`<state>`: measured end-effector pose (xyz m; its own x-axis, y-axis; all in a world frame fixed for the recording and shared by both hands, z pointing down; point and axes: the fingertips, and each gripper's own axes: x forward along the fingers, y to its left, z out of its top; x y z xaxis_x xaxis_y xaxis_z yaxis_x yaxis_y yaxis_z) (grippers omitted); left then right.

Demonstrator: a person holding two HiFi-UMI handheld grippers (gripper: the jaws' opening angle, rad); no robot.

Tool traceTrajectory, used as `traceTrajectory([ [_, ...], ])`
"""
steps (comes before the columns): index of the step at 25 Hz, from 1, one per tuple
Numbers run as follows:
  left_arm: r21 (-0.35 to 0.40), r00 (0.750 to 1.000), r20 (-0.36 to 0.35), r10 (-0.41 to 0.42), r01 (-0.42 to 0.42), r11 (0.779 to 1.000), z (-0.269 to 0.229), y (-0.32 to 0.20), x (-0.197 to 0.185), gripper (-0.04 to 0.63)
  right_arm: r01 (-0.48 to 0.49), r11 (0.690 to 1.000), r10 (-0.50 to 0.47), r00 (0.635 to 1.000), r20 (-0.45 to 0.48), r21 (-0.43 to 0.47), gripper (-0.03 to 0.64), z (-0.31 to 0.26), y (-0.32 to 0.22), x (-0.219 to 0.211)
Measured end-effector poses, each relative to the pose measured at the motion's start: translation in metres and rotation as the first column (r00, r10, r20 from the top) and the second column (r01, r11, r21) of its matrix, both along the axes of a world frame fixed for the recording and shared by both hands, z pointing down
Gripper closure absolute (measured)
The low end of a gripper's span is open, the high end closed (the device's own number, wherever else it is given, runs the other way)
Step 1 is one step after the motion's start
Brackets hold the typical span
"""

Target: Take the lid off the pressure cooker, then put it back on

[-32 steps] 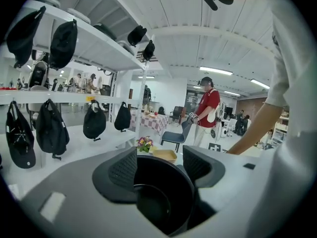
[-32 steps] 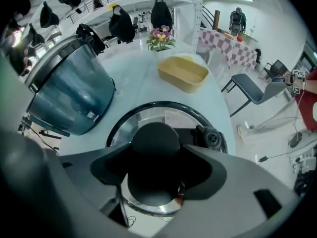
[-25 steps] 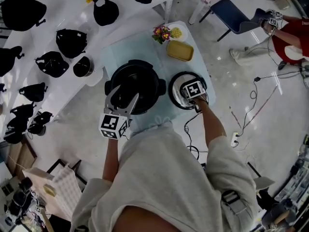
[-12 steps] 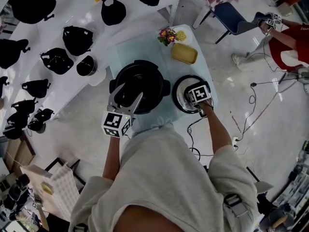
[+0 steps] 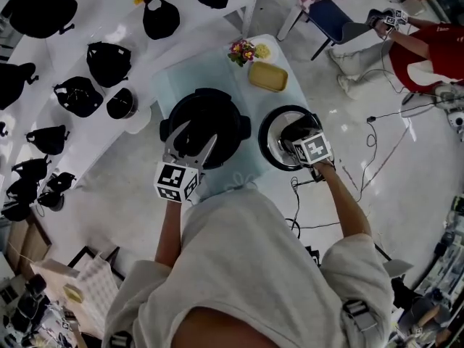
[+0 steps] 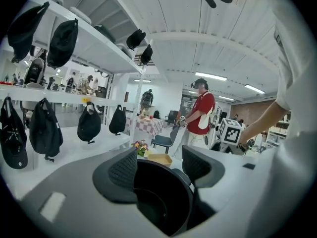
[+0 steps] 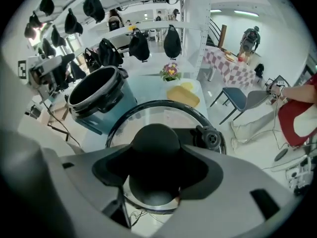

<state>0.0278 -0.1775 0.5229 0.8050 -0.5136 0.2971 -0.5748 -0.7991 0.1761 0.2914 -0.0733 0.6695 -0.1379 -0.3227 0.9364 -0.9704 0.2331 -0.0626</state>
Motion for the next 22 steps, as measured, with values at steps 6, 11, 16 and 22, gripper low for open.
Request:
traceTrajectory([
  [6,-0.002,1.000,-0.024,0.013,-0.013,1.000,-0.002,-0.003,0.001,0.328,0.052,0.998,-0.053,0.998,-0.018,-0.027,0.342,-0.043,0.003,-0.008],
  [11,-0.004,0.999,-0.038,0.017,-0.018,1.000,-0.003,0.005,-0.003,0.330,0.084,0.996,-0.085,0.996,-0.031,-0.033,0.342,-0.071,0.003,-0.020],
  [16,-0.003,0.999,-0.049,-0.008,0.008,1.000,-0.003,0.008,-0.018,0.330,0.147,0.989,-0.148,0.988,-0.034,-0.014,0.342,-0.100,-0.016,-0.046],
  [22,0.005,0.995,-0.058,-0.079,0.079,0.997,-0.006,0.008,-0.046,0.330,0.272,0.962,-0.272,0.962,-0.009,-0.007,0.342,-0.116,-0.042,-0.094],
])
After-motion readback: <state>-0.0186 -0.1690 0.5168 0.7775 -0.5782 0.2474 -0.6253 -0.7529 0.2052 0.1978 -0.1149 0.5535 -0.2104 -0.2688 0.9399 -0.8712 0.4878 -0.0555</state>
